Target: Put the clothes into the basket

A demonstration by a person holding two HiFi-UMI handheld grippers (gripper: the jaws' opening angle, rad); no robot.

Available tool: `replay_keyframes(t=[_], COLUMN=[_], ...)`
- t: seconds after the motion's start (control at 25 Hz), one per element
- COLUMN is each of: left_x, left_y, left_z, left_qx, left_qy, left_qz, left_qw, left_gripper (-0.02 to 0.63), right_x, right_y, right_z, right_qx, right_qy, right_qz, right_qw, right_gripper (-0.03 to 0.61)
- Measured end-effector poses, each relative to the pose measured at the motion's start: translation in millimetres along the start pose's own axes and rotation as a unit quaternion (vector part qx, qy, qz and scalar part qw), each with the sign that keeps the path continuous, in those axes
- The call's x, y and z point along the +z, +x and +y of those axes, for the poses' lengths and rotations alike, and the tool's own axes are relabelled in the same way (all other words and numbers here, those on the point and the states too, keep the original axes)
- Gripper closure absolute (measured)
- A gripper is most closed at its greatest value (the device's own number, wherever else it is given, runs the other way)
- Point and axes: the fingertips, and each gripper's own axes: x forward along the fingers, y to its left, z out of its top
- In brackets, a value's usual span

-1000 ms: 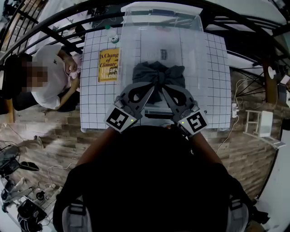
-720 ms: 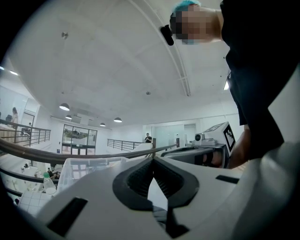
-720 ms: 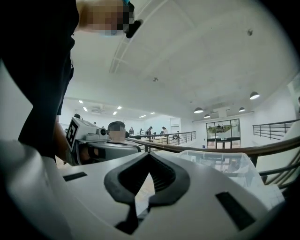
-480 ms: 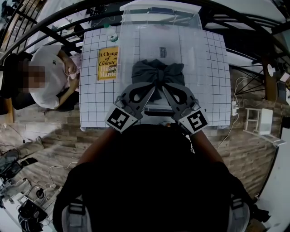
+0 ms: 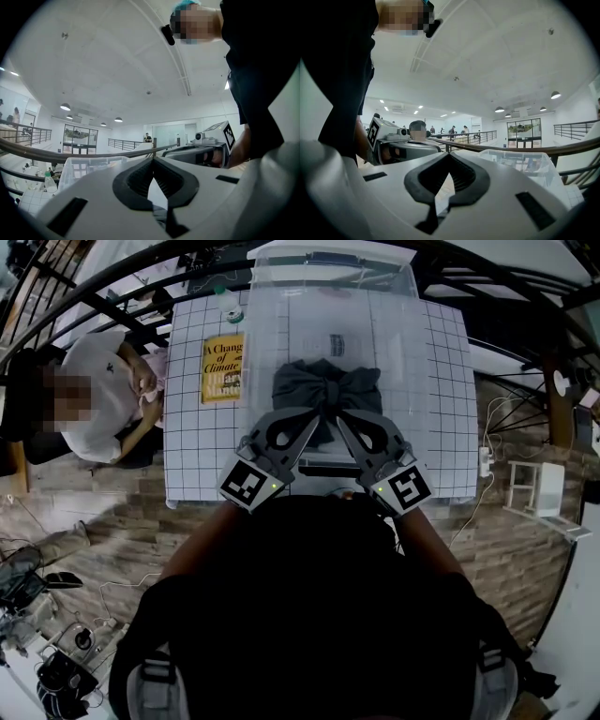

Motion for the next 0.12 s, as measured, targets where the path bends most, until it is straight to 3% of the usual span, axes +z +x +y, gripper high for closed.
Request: replay_keyframes(t=[0.12], left_x=[1.2], left_y=[0.8], left_z=[-0.1], left_qx=[0.001], left_qy=[-0.004], left_qz=[0.001], left_qw=[1.0], left_gripper=[0.611], right_x=[0.0], right_y=[0.7], right_z=[0.6], right_qx=[0.005], right_qy=[-0.003], right_qz=[0.001], right_qw=[1.0], right_gripper=[0.563])
